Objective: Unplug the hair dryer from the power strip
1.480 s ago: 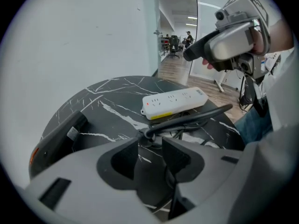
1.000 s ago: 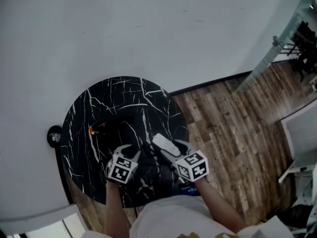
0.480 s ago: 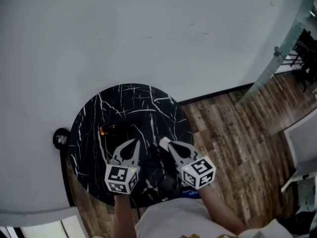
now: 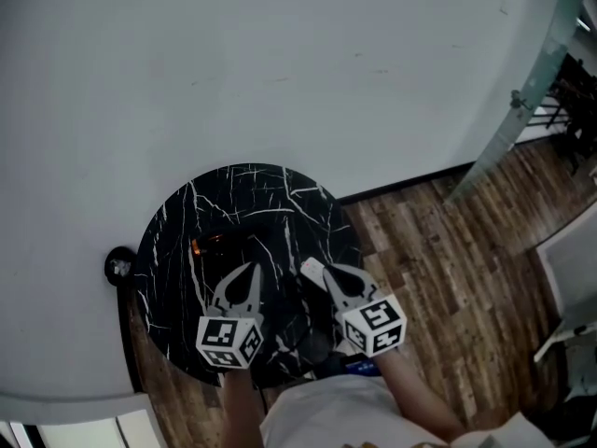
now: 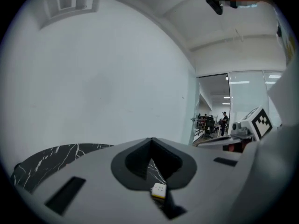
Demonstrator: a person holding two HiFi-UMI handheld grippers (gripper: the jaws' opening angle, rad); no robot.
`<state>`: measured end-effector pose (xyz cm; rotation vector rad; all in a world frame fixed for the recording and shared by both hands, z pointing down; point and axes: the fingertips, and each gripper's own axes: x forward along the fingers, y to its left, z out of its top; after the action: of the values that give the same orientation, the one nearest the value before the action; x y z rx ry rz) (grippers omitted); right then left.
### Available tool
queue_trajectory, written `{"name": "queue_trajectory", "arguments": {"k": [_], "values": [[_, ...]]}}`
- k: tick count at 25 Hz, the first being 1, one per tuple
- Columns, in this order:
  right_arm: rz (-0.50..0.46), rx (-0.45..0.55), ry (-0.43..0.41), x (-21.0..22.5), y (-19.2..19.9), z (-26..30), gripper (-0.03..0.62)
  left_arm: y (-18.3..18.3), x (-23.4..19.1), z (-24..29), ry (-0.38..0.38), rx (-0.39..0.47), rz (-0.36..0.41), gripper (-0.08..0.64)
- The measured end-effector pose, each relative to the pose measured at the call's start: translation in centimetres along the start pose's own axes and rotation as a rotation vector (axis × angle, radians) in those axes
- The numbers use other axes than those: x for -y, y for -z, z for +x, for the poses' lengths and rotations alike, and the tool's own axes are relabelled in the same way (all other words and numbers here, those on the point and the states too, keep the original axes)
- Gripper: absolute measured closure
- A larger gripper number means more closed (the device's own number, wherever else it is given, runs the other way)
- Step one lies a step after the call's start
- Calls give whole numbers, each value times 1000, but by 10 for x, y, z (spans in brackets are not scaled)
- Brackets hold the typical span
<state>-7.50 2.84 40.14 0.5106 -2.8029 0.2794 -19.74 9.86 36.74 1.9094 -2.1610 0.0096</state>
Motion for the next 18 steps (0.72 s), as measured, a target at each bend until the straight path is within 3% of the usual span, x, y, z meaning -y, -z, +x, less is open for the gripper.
{"name": "queue_trajectory", "arguments": {"k": [4, 8, 18], "values": [[-40, 12, 61, 5, -6, -11, 592, -4, 11, 0, 29, 25, -13, 558], [-77, 69, 134, 14, -21, -25, 593, -5, 15, 2, 6, 18, 7, 558], [-55, 86, 98, 8, -29, -29, 594, -12, 20, -2, -6, 38, 14, 558]]}}
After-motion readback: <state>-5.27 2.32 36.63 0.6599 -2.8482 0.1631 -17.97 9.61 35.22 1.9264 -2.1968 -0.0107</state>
